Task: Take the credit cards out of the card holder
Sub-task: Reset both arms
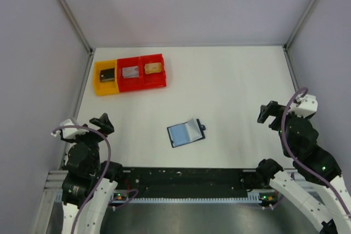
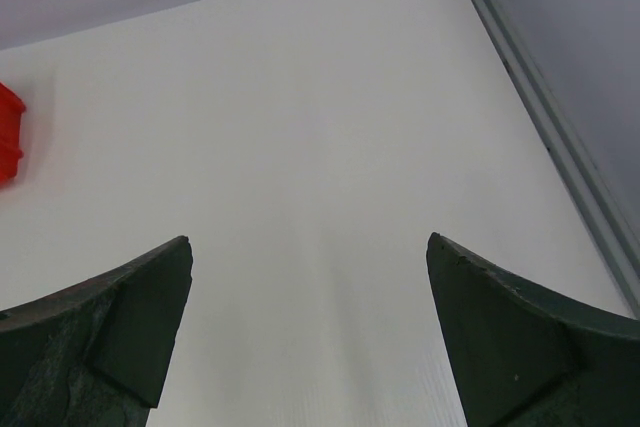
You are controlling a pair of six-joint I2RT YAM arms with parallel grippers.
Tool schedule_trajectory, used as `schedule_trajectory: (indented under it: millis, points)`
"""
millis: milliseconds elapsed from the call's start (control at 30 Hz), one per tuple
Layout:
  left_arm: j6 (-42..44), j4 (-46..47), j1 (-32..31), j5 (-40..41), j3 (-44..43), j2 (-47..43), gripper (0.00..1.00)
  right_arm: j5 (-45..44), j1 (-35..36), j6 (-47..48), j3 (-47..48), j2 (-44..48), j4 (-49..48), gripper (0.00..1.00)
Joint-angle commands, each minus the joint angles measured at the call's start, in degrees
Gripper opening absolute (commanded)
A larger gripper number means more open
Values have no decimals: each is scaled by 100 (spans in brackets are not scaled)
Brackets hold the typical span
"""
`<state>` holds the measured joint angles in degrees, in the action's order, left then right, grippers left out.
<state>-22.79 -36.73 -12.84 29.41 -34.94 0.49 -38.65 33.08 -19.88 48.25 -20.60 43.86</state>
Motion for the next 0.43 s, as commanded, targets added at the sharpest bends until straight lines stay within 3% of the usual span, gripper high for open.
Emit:
schedule_trajectory:
  millis: [0, 400]
  points:
    - [90, 175, 1, 12, 13, -963, 99, -599, -56, 177, 264, 222, 9, 99]
    - [116, 237, 1, 3, 40, -954, 98, -371, -47, 142, 211, 258, 35, 99]
